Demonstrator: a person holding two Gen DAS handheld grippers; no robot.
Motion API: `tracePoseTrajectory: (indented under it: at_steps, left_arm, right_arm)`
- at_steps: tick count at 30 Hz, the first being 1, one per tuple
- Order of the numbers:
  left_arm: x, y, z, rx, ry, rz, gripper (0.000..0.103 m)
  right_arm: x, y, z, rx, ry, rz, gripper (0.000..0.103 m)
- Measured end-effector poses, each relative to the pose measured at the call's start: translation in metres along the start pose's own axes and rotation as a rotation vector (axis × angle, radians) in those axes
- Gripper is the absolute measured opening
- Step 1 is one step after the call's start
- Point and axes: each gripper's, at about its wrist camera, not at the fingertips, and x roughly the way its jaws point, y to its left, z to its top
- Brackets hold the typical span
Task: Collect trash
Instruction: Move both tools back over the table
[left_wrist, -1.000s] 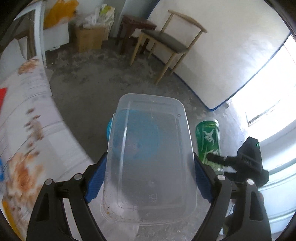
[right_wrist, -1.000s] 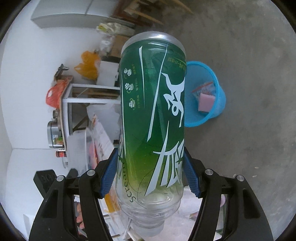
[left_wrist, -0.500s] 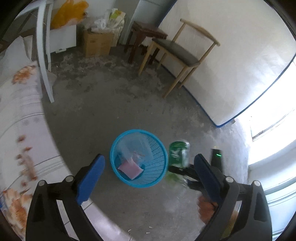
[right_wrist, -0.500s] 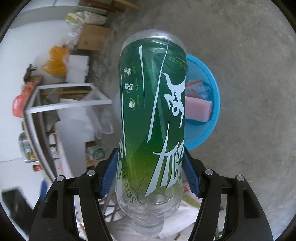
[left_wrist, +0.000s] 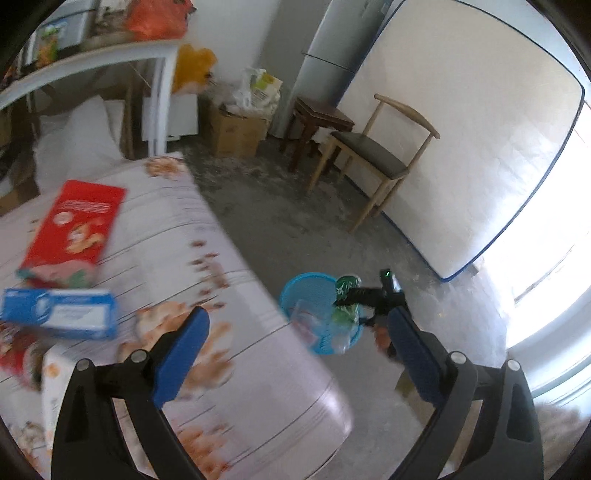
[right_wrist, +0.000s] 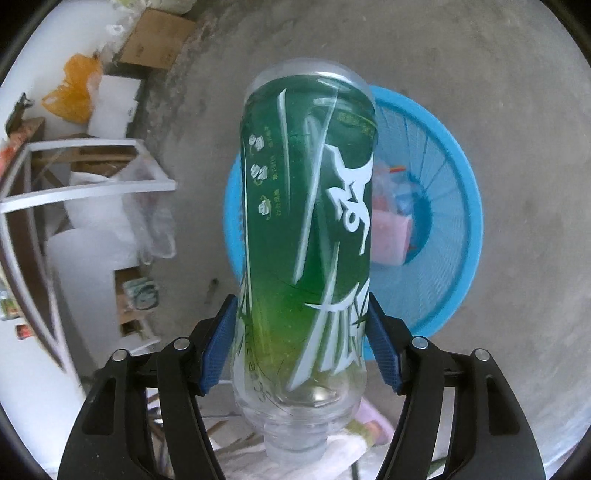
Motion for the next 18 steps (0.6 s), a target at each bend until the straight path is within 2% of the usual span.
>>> tracePoseTrajectory:
  at_steps: [3,7,14,18]
  left_arm:
    - [-0.022,0.011,-0.020,0.008,-0.015,0.042,0.095]
    - [-0.045,0.033,-0.045,-0.020,-0.029,0.078,0.095]
    - [-0.073,0.072,-0.086,-0.072,-0.033,0.158,0.095]
    - [-0.092,0.097,-0.111,-0.112,-0.041,0.198,0.095]
  right_arm:
    - [-0.002,0.000,0.001,-0.023,-0.018,-0.037,0.075]
    - [-0.019,-0.010,-0.018,-0.037,-0.061,-0.029,0.075]
    - [-0.062,-0.036,-0.077,-0.039,-0.114,0.038,0.075]
    - [-0.088,-0.029,-0.112,-0.079,-0.157,0.061,0.075]
